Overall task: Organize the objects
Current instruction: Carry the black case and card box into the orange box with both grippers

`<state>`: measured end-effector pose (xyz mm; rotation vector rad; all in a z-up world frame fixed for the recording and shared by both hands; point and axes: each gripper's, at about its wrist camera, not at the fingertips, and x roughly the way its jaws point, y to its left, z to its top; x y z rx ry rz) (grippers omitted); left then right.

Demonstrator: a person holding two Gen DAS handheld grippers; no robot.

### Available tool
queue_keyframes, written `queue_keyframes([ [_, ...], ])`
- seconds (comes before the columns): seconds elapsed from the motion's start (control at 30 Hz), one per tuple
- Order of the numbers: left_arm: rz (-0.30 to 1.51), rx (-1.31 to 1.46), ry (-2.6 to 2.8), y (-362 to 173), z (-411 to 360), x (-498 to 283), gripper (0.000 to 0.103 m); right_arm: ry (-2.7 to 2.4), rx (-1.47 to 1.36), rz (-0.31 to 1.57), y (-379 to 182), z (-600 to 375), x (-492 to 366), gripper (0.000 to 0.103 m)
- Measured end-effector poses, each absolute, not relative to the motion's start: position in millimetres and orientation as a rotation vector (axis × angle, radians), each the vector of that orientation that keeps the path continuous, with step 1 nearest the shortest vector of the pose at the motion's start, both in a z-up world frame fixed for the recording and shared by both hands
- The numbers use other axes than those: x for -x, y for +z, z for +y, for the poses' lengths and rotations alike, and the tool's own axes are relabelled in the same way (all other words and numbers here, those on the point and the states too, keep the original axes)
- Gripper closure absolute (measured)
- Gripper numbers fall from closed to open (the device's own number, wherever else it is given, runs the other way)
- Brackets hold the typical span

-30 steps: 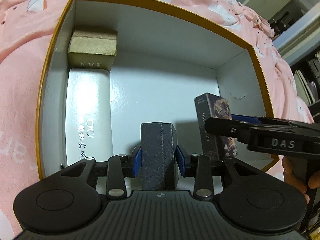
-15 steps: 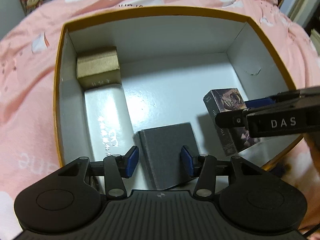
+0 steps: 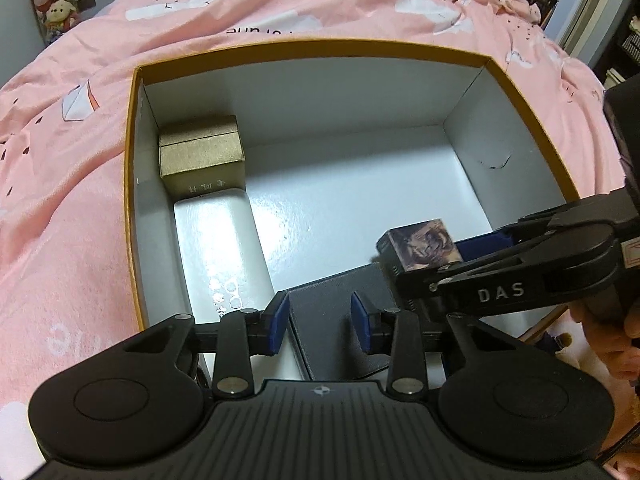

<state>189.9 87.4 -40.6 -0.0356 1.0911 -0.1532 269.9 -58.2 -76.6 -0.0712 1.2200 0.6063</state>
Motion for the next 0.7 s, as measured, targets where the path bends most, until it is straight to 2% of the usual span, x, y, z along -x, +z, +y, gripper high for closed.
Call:
queue_keyframes([
  [0.57,1.005,0.09,-0.143,-34,81,-179,0.062,0.604,0.072,1.287,-80,-57,-277,0.043],
  [0.7,0.972,0.114,-0.14,-29,78,-171,0.06,0.597,0.064,1.297,-79,-64,-277,0.056],
])
